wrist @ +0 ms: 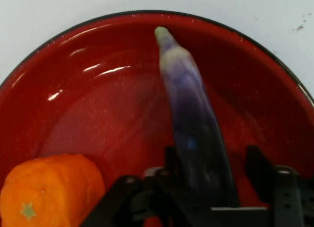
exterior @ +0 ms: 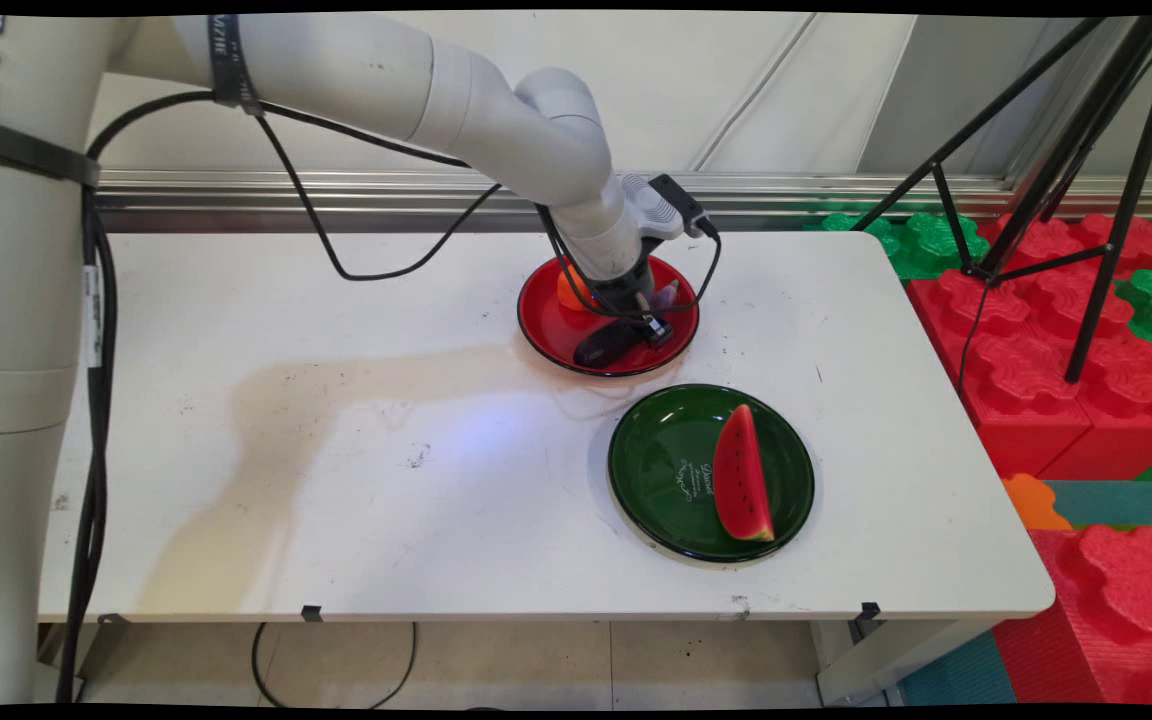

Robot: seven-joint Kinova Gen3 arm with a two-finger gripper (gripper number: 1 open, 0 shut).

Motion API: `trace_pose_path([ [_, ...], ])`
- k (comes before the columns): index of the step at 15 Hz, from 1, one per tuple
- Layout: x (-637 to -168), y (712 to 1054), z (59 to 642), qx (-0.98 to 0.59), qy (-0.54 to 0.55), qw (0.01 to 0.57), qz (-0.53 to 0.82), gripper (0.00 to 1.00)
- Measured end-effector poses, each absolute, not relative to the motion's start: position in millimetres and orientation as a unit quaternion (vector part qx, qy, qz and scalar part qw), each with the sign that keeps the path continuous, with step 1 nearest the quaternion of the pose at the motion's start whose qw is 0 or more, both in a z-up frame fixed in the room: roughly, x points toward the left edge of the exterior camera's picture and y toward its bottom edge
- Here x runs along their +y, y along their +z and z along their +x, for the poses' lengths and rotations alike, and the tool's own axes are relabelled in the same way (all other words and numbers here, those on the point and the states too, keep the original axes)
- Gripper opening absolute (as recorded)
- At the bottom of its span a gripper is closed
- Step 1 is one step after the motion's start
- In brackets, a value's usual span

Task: Pick up the eggplant from the red plate, then place the picked object on the table

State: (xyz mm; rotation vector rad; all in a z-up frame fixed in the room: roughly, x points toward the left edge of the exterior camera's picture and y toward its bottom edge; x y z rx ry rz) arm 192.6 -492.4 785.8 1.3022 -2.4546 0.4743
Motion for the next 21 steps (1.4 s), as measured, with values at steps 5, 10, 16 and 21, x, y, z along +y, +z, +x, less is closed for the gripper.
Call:
trace_pose_path([
  [5, -492, 785, 190, -0.854, 0.167, 0.161, 0.465, 0.0],
  [10, -479, 807, 195, -0.844, 0.181, 0.163, 0.477, 0.0],
  [16, -451, 860, 210, -0.835, 0.209, 0.167, 0.48, 0.0],
  [21, -421, 898, 227, -0.833, 0.225, 0.174, 0.475, 0.0],
])
